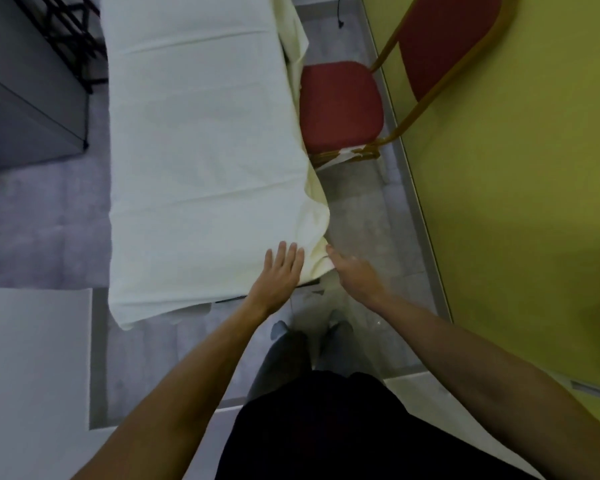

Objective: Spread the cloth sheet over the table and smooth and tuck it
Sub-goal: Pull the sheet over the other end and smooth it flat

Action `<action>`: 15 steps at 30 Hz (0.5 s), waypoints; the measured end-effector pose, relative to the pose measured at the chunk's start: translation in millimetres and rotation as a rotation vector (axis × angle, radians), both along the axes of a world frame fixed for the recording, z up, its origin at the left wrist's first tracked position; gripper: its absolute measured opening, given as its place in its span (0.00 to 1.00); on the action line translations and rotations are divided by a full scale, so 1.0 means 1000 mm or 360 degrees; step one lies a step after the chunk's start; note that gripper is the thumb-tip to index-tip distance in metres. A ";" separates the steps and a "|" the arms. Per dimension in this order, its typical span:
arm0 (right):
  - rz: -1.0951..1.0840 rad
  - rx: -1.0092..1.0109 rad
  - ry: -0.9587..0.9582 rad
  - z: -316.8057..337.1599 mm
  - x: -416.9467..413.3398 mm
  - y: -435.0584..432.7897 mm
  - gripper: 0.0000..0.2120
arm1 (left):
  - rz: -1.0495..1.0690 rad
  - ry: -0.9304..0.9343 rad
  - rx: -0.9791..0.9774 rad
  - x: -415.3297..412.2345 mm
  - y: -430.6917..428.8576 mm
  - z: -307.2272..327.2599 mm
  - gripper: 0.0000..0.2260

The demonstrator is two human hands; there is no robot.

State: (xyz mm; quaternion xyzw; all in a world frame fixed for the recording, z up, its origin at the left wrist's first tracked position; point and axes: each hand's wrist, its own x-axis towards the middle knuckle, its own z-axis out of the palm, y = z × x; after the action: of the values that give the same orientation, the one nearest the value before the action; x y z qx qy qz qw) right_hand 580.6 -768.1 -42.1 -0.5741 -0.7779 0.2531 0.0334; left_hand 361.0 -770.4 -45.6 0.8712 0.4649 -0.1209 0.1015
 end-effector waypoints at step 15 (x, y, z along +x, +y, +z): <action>-0.0030 -0.0105 -0.0210 0.015 -0.006 -0.063 0.26 | -0.0093 -0.0024 -0.0218 -0.015 -0.015 0.019 0.32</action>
State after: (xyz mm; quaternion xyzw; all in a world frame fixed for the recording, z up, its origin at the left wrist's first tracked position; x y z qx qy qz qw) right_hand 574.7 -830.8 -27.0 -0.5976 -0.7643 0.2399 -0.0344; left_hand 345.6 -785.6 -26.2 0.8763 0.4291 -0.1486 0.1608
